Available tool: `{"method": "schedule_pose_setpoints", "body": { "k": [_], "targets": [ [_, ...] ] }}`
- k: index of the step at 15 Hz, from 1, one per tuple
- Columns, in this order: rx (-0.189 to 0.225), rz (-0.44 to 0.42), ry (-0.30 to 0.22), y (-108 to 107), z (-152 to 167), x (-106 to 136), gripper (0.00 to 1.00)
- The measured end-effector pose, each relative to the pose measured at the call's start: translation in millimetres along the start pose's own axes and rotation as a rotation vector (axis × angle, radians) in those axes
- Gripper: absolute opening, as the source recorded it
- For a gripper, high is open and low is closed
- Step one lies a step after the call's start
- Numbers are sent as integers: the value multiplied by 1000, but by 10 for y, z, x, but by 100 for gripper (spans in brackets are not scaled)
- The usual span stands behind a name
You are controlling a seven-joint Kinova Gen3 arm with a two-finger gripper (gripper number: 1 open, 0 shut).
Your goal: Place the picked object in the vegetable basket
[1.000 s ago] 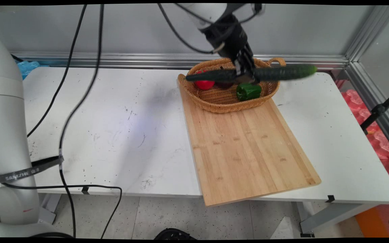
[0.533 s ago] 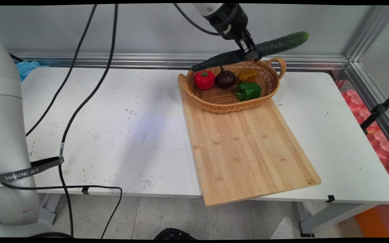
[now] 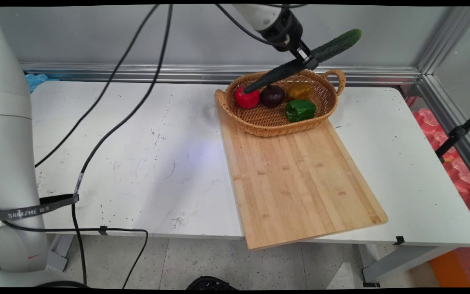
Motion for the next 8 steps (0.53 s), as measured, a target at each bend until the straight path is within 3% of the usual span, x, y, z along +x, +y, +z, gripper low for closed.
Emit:
{"method": "schedule_pose_setpoints", "body": {
  "k": [8],
  "targets": [
    [34,-90,16,-59,611,-290,0]
  ]
}}
